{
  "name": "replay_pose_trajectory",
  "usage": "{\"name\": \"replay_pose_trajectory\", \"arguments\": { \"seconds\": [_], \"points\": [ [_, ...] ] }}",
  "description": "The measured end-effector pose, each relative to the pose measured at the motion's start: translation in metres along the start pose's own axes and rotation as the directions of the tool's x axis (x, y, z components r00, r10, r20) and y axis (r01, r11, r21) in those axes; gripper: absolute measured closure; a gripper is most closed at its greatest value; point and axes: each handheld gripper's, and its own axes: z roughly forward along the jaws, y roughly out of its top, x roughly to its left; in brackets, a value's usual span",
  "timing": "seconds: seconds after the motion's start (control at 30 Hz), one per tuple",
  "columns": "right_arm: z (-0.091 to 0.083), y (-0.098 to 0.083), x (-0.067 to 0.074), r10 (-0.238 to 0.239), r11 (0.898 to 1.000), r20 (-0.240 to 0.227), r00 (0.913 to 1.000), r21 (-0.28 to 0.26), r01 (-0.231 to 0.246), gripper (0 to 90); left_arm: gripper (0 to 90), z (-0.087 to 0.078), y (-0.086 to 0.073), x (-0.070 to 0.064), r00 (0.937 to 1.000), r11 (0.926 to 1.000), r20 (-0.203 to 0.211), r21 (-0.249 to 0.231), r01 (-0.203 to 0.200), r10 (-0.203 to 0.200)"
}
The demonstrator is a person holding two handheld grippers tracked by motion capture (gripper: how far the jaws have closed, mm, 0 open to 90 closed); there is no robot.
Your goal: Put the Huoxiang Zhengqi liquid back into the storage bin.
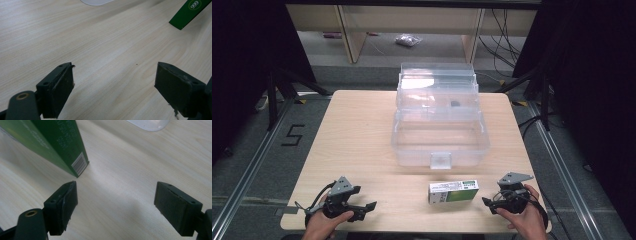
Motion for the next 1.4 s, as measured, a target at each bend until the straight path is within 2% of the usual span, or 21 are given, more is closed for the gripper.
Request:
{"name": "replay_pose_trajectory", "arguments": {
  "seconds": [0.03,0.1,0.13,0.17,0.2,0.37,0.43,0.63,0.73,0.77,0.9,0.93,1.03,1.07,1.17,1.2,1.23,1.27,1.3,1.37,1.4],
  "points": [
    [-0.001,0.001,-0.001,-0.024,1.000,-0.001,0.9997,0.004,0.024,20.1,14.9,-0.001,0.000,0.002,0.9999,0.9998,-0.009,0.018,-0.013,0.013],
    [-0.002,0.002,-0.001,-0.031,1.000,0.001,0.9995,0.005,0.031,20.1,14.9,0.000,0.000,0.002,0.9999,0.9998,-0.008,0.018,-0.013,0.013],
    [-0.004,0.004,0.000,-0.053,0.998,0.001,0.9986,0.019,0.053,20.0,14.9,-0.001,0.000,0.001,0.9999,0.9998,-0.009,0.016,-0.013,0.013],
    [-0.002,0.004,0.001,-0.074,0.997,0.008,0.9972,0.001,0.074,20.0,14.9,-0.001,0.000,0.001,0.9999,0.9998,-0.008,0.016,-0.013,0.013],
    [-0.005,0.006,0.001,-0.089,0.996,0.004,0.9961,0.021,0.089,20.0,14.9,-0.001,0.000,0.001,0.9999,0.9998,-0.010,0.014,-0.012,0.012],
    [-0.010,0.011,0.005,-0.102,0.995,-0.009,0.9947,0.018,0.102,20.0,14.9,-0.001,0.000,0.002,0.9998,0.9998,-0.012,0.016,-0.014,0.014],
    [-0.012,0.016,0.007,-0.149,0.989,-0.007,0.9888,0.019,0.149,20.0,14.9,-0.001,0.000,0.002,0.9998,0.9998,-0.011,0.016,-0.014,0.014],
    [-0.015,0.024,0.011,-0.186,0.983,-0.004,0.9826,0.005,0.186,20.0,14.9,-0.001,0.001,0.002,0.9999,0.9998,-0.011,0.017,-0.013,0.014],
    [-0.019,0.028,0.012,-0.198,0.980,-0.017,0.9800,0.021,0.199,20.0,14.9,-0.001,0.000,0.002,0.9998,0.9998,-0.010,0.017,-0.014,0.014],
    [-0.018,0.029,0.011,-0.227,0.974,-0.013,0.9738,0.001,0.227,20.1,14.9,-0.001,0.000,0.002,0.9998,0.9997,-0.010,0.018,-0.014,0.014],
    [-0.021,0.035,0.014,-0.242,0.970,-0.019,0.9700,0.014,0.243,20.1,14.9,-0.001,0.001,0.002,0.9999,0.9998,-0.010,0.018,-0.013,0.014],
    [-0.021,0.037,0.015,-0.235,0.971,-0.038,0.9712,0.024,0.236,20.1,14.9,-0.001,0.001,0.002,0.9999,0.9998,-0.010,0.017,-0.013,0.013],
    [-0.022,0.040,0.016,-0.239,0.970,-0.039,0.9702,0.034,0.240,20.1,14.9,-0.001,0.001,0.002,0.9999,0.9998,-0.011,0.018,-0.008,0.008],
    [-0.021,0.042,0.018,-0.243,0.970,-0.030,0.9697,0.024,0.243,20.1,14.9,0.000,0.000,0.001,1.0000,1.0000,-0.002,0.000,0.004,-0.004],
    [-0.023,0.047,0.019,-0.256,0.966,-0.038,0.9659,0.038,0.258,20.1,14.9,0.000,0.000,0.001,1.0000,1.0000,-0.003,0.006,-0.007,0.007],
    [-0.023,0.049,0.019,-0.271,0.961,-0.043,0.9616,0.037,0.273,20.1,14.9,0.000,0.000,0.001,1.0000,1.0000,-0.003,0.006,-0.005,0.005],
    [-0.024,0.049,0.021,-0.262,0.964,-0.051,0.9638,0.043,0.264,20.1,14.9,0.000,0.000,0.001,1.0000,1.0000,-0.001,0.005,-0.004,0.004],
    [-0.025,0.053,0.020,-0.285,0.957,-0.055,0.9570,0.038,0.287,20.1,14.9,0.000,0.000,0.001,1.0000,1.0000,-0.001,0.005,-0.004,0.004],
    [-0.026,0.054,0.022,-0.280,0.958,-0.053,0.9585,0.040,0.282,20.0,14.9,0.001,0.000,0.001,0.9999,0.9999,0.001,-0.002,0.014,-0.014],
    [-0.028,0.058,0.024,-0.285,0.956,-0.065,0.9562,0.047,0.288,20.0,14.9,0.002,0.000,0.001,0.9999,0.9999,0.001,-0.002,0.015,-0.015],
    [-0.028,0.060,0.025,-0.300,0.952,-0.060,0.9521,0.038,0.302,20.0,14.9,0.002,0.000,0.001,0.9999,0.9999,0.002,-0.003,0.015,-0.015]
  ]
}}
